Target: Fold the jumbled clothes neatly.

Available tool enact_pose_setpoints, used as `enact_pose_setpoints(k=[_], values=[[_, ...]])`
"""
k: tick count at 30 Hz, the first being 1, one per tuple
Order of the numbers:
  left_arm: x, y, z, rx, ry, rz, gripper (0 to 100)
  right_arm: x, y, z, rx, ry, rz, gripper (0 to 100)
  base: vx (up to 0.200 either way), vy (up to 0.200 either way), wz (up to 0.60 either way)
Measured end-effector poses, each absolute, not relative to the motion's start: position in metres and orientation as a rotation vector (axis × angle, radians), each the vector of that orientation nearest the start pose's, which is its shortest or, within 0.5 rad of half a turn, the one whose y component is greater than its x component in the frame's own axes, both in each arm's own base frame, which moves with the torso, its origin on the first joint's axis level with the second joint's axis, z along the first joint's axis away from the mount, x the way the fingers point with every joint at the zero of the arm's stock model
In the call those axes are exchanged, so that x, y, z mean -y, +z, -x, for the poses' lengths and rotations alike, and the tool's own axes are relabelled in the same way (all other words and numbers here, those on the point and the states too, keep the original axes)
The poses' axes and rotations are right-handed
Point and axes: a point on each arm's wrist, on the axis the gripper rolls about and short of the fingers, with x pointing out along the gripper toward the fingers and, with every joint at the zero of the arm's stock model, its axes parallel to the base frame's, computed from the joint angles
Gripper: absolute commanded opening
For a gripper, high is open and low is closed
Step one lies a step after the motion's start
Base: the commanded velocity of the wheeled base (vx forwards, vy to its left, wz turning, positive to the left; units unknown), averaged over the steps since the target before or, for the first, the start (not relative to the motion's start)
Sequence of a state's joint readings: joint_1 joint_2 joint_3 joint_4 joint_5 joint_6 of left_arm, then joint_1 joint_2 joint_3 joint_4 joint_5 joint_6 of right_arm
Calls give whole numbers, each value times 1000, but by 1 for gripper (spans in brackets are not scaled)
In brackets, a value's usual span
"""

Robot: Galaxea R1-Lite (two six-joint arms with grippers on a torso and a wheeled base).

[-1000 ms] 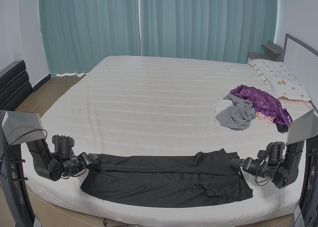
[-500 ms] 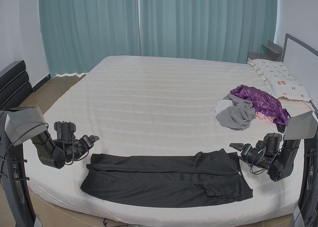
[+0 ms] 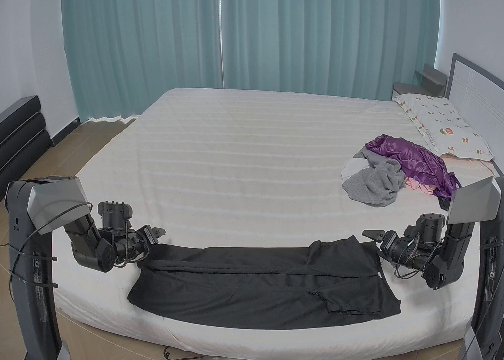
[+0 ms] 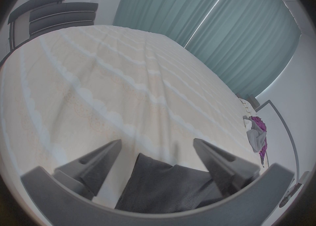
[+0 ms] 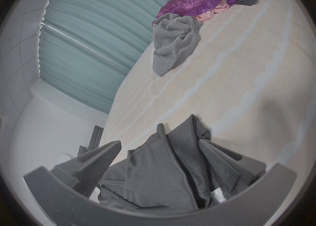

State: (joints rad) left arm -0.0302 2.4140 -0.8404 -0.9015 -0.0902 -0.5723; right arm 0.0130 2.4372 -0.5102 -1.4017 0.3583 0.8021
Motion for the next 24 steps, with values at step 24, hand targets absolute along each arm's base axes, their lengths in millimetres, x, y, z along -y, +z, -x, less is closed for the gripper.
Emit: enact_pose_setpoints(k=[24], values=[[2,-39,-382,-587,244,699,0,-12,-47,-324,-643,136,-866,100,0,0,0]])
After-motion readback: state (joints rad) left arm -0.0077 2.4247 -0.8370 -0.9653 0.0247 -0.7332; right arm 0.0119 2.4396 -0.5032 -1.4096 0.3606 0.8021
